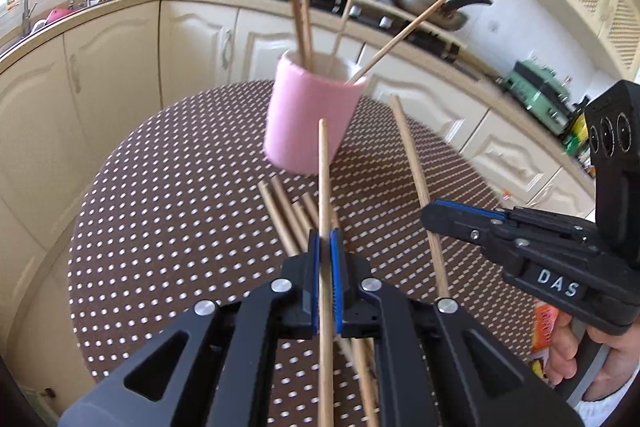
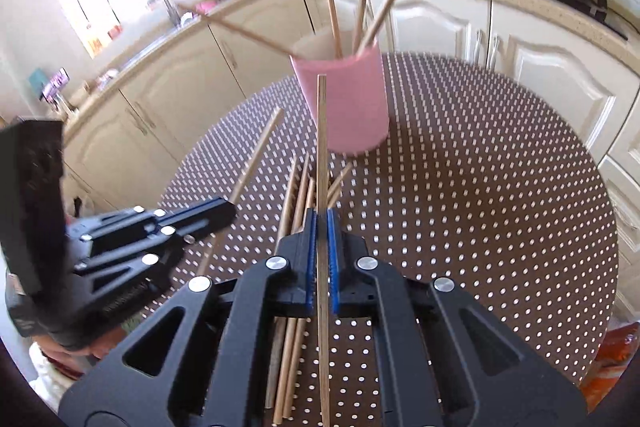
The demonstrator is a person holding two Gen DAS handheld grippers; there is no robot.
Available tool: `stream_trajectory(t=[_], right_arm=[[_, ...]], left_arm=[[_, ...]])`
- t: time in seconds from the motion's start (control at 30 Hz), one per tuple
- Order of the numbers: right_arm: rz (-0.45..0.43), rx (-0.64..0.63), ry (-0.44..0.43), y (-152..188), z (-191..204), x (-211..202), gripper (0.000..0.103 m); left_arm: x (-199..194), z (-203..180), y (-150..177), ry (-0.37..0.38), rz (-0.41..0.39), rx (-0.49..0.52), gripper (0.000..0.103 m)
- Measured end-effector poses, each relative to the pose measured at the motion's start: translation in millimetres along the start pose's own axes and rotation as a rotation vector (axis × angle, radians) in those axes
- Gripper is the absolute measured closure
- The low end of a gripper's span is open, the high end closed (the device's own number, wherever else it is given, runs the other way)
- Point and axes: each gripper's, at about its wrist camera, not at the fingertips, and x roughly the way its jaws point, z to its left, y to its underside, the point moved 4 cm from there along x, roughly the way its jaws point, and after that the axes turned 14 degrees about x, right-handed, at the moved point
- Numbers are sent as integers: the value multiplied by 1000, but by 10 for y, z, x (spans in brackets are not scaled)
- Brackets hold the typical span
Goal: Organize utensils
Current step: 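Lift the chopstick in the left tool over the cup while the right tool does likewise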
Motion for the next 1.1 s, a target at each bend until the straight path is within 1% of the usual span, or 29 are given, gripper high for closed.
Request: stream_trajectory(t=[0.07,0.27,0.4,0.53,0.7,0.83,0.9,1.03,1.1], right_arm=[[-33,0,-18,-50,20,-130,97],[-108,-5,-57,-200,133,-407,97],[-145,-3,-78,-265,185,-513,97],[-197,-5,-92,-376,229,-609,97],[-264,-14,-113,-575,313,-745,97],[-300,-27,-125,-734,343,-818,97],[-320,-35,-127,-832,353,-835,97],[-352,-35,-143,-1010,342,-835,97],[-372,-35,-145,-1103,336,-830,97]], left_arm=[[-70,-42,-25,8,-34,1,97],[-265,-211,-177,35,-174,17,97],[-362,-289,-288,48,-262,25,97],[-440,-343,-470,50,-341,27,97],[-548,-388,-734,15,-455,45,97],[-567,-388,-931,-33,-522,55,97],[-551,-359,-1036,-41,-548,45,97],[-533,-296,-1223,-76,-628,45,97],[-493,-284,-1310,-109,-674,55,97]])
